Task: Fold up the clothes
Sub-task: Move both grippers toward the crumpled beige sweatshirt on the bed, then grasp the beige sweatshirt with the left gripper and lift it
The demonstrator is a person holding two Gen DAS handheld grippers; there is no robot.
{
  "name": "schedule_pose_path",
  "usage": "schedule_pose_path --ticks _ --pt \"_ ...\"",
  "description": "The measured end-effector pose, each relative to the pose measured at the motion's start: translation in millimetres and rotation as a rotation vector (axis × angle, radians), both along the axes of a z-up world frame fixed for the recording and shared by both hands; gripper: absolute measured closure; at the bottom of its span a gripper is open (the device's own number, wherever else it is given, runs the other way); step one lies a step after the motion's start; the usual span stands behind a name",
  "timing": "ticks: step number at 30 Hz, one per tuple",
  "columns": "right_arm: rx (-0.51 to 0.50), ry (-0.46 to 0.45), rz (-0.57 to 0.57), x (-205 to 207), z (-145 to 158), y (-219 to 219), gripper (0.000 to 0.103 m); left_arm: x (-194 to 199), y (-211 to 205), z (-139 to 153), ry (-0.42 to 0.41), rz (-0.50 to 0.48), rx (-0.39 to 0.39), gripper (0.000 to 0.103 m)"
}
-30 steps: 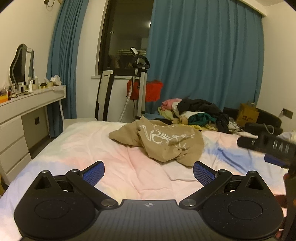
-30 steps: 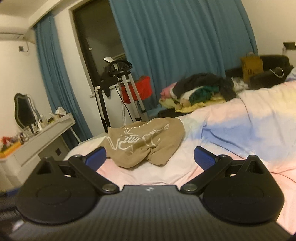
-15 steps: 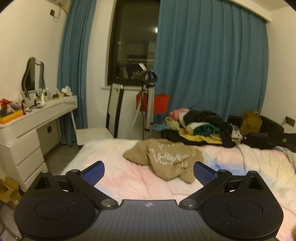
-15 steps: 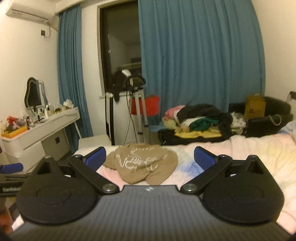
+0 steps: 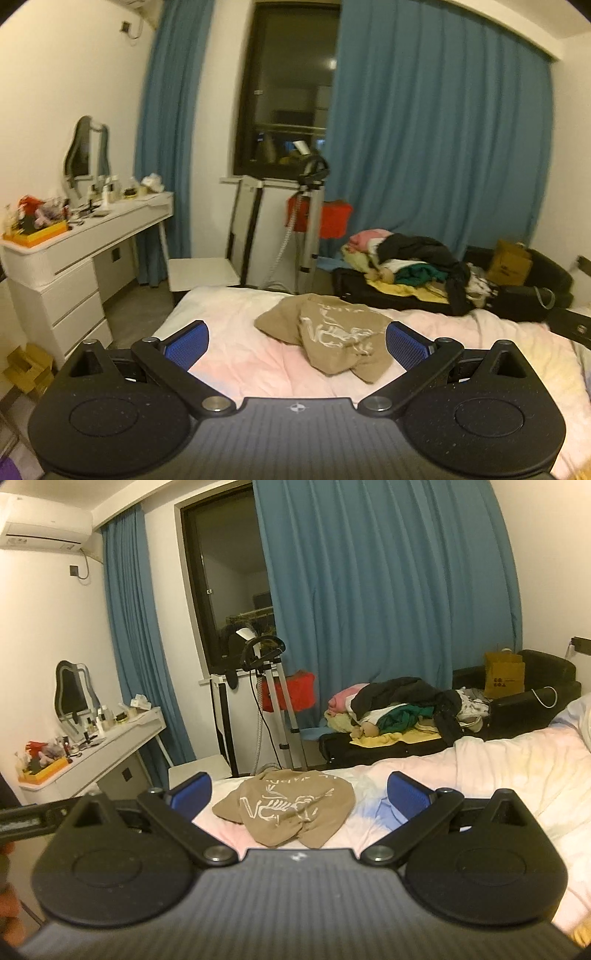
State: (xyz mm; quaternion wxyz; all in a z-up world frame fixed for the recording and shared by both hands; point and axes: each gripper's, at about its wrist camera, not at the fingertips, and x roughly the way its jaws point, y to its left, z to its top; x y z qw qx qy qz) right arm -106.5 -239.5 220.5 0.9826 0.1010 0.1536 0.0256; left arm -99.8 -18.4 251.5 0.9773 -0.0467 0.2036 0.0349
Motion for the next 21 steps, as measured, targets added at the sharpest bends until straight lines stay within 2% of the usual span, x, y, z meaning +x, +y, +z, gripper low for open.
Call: schedule_pose_path --ticks 3,5,9,12,14,17,21 --pt "-0.024 -0.008 0.022 12.8 5.2 4.0 0.0 33.7 1.4 -10.2 0.036 0.045 -0.016 0.0" --pt "-0.038 -0.04 0.011 24.2 9.2 6.0 0.0 58.3 -7.2 -22.7 0.034 0.041 -0.012 0.0" --pt "0.017 -0.099 -0.037 54.6 5.7 5.9 0.0 107.8 -28.5 -50.0 0.019 0.019 0.003 0.001" --pt "0.129 -0.143 -0.083 74.3 -13.4 -2.8 0.0 145.0 -44.5 -70.4 0.008 0.001 0.015 0.001" --pt "0.161 -0.136 -0.092 92.6 -31.3 -10.1 0.0 169.8 -55.1 -84.1 0.001 -0.01 0.022 0.001" --pt "0.158 -0.105 -0.101 120.9 -63.6 -19.8 0.0 211.2 -73.4 -118.1 0.002 -0.049 0.026 0.001" --pt "0.077 -0.077 -0.105 144.7 -115.0 -29.3 0.0 277.3 -89.5 -188.3 0.1 -0.075 0.041 0.001"
